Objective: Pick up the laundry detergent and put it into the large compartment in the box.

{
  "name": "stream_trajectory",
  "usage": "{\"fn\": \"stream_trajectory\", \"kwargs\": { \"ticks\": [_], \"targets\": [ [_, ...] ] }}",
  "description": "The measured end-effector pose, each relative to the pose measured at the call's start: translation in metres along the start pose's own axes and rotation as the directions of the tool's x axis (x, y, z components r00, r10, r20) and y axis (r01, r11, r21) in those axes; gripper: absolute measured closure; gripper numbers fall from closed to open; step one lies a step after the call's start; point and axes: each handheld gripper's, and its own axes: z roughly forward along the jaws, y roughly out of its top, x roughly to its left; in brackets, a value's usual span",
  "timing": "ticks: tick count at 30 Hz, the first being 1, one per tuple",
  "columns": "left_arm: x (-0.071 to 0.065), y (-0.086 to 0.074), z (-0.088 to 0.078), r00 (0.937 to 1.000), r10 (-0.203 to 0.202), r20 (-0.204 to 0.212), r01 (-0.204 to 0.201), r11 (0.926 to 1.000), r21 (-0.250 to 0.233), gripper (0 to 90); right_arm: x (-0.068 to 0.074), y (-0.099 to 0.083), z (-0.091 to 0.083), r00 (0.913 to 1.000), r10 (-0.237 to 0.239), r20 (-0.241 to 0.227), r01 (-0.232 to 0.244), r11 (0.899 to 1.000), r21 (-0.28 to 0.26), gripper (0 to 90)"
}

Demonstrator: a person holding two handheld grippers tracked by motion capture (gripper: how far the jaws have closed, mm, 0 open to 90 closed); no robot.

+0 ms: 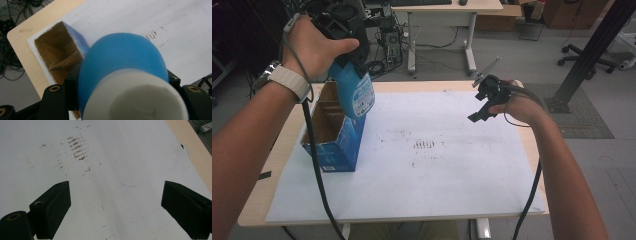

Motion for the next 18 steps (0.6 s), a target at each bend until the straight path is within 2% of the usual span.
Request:
{"fn": "stream_trajectory", "kwargs": {
  "ticks": [7, 13, 18],
  "targets": [
    [0.014, -0.001, -0.003, 0.9976, -0.068, -0.012, 0.068, 0.9977, 0.0, 37.9, -0.001, 0.0, -0.001, 1.0, 0.001, 0.001, -0.001, 1.0, 0.0, 9.1],
    [0.03, -0.004, -0.007, 0.9915, -0.128, -0.026, 0.128, 0.9918, -0.004, 37.9, -0.002, -0.001, -0.001, 1.0, 0.002, 0.003, -0.002, 1.0, 0.001, 9.1],
    [0.04, -0.008, -0.011, 0.9861, -0.16, -0.044, 0.16, 0.9871, 0.0, 37.9, -0.002, -0.001, -0.001, 1.0, 0.001, 0.003, -0.001, 1.0, -0.002, 9.1]
  ]
}}
